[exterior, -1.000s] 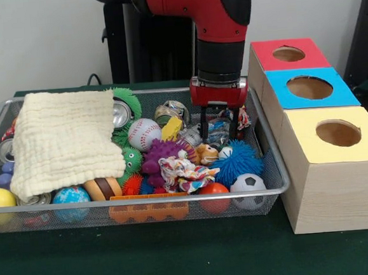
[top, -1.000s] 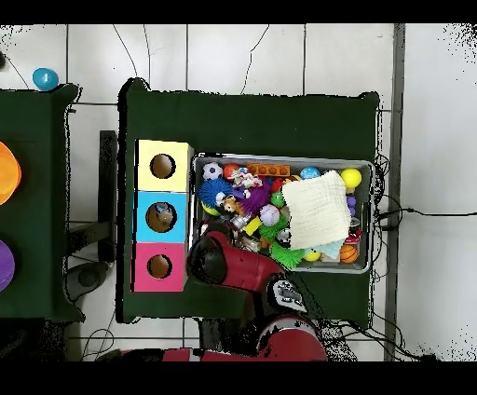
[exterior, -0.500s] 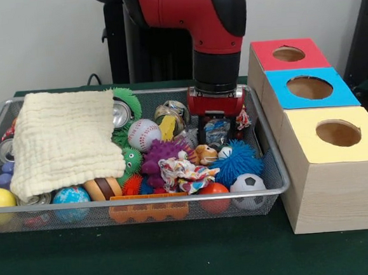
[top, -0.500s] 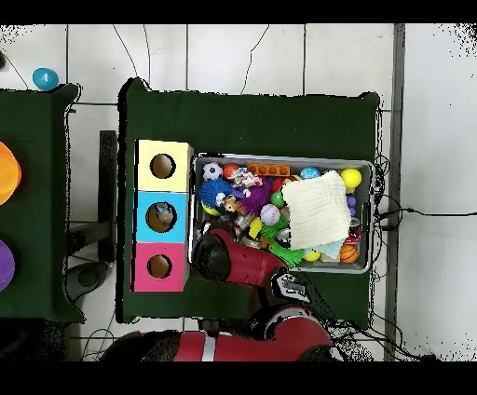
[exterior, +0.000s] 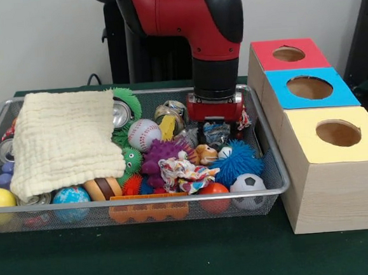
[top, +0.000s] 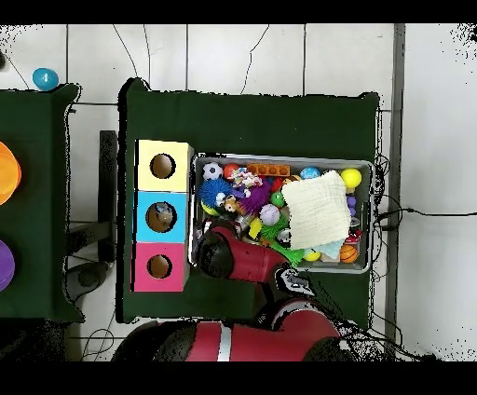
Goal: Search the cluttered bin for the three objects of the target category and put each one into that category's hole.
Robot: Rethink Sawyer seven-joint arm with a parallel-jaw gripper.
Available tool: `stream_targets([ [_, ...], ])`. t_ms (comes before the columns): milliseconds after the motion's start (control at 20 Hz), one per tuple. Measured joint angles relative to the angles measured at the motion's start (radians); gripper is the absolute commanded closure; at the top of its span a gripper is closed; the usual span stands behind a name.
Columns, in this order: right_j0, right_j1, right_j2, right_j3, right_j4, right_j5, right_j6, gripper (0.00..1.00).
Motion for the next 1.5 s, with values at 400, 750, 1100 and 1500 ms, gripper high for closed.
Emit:
stream_targets([
  [400, 0.010, -0.055, 0.000, 0.019, 0.000, 0.002, 0.000, 0.00],
  [750, 0.011, -0.153, 0.001, 0.069, 0.000, 0.024, 0.000, 0.00],
  [1100, 0.011, -0.183, 0.002, 0.073, 0.000, 0.025, 0.000, 0.00],
  [1500, 0.011, -0.164, 0.002, 0.073, 0.000, 0.025, 0.000, 0.00],
])
